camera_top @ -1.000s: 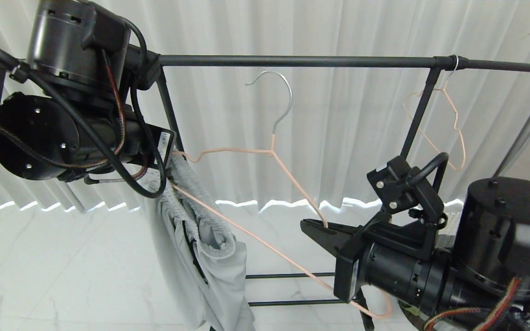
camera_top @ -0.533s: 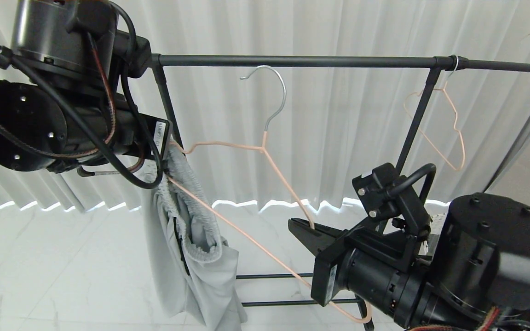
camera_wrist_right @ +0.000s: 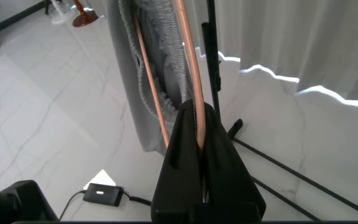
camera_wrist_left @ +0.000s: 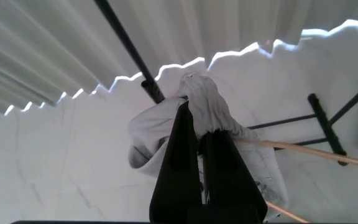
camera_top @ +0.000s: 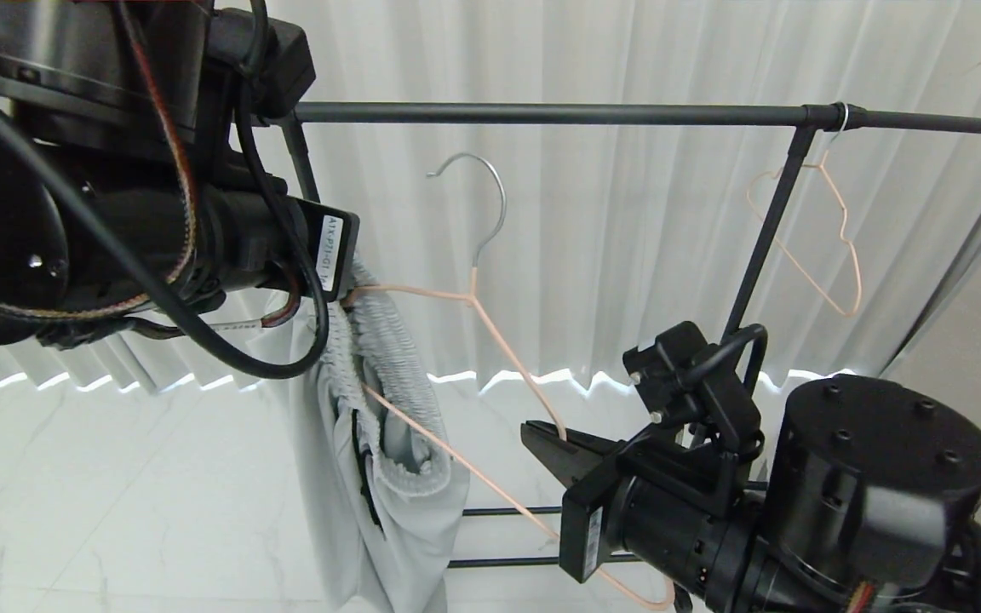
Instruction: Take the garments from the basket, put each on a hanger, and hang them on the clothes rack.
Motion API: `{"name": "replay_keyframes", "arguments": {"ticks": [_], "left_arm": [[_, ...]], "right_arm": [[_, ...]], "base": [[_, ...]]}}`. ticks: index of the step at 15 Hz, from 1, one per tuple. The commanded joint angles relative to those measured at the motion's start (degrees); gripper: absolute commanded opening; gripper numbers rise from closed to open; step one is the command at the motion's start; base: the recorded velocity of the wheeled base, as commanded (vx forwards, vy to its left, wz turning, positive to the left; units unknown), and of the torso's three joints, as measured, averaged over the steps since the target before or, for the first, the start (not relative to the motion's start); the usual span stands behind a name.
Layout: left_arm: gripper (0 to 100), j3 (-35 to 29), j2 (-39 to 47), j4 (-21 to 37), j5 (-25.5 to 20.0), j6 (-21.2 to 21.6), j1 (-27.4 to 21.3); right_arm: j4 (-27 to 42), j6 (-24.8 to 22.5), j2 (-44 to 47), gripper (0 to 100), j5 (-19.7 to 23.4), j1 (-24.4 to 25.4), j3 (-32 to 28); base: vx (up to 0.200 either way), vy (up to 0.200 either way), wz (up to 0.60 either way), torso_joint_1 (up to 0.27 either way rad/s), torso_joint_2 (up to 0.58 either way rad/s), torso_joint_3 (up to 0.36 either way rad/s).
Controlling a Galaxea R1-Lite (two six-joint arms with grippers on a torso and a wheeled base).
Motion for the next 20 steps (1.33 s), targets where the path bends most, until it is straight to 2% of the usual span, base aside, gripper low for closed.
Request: {"name": "replay_keyframes", "arguments": {"ticks": [1,5,8,11,15,20], "left_arm": [[0,-0.97,-0.18,-0.04,0.01,0.08,-1.57],[0,-1.50,-1.94,0.14,0.01,0.08,-6.05],[0,1.49,-3.34,0.49,-0.08,0.44,-6.58],[0,0.70,-2.99,0.40,-0.43,0.35,-9.65],[0,0.96,-3.08,0.40,-0.34,0.26,-9.92],[0,1.05,-3.25,0.14,-0.34,-0.09,-9.92]], "right_arm": [[-0.07,0.05,1.41,0,0.01,0.08,-0.02],[-2.09,0.32,4.93,0,-0.08,0.08,-3.19],[-2.70,0.32,5.72,0,-0.26,-0.09,-4.51],[-3.06,0.32,6.51,0,-0.26,-0.09,-5.65],[-6.31,-0.65,7.30,0,-0.35,-0.09,-5.65],[-10.35,-4.61,7.21,0,-1.84,-0.01,-5.39]], "base": [[0.000,0.000,0.00,0.000,0.00,0.000],[0.000,0.000,0.00,0.000,0.00,0.000],[0.000,0.000,0.00,0.000,0.00,0.000],[0.000,0.000,0.00,0.000,0.00,0.000],[0.000,0.000,0.00,0.000,0.00,0.000],[0.000,0.000,0.00,0.000,0.00,0.000]]}}
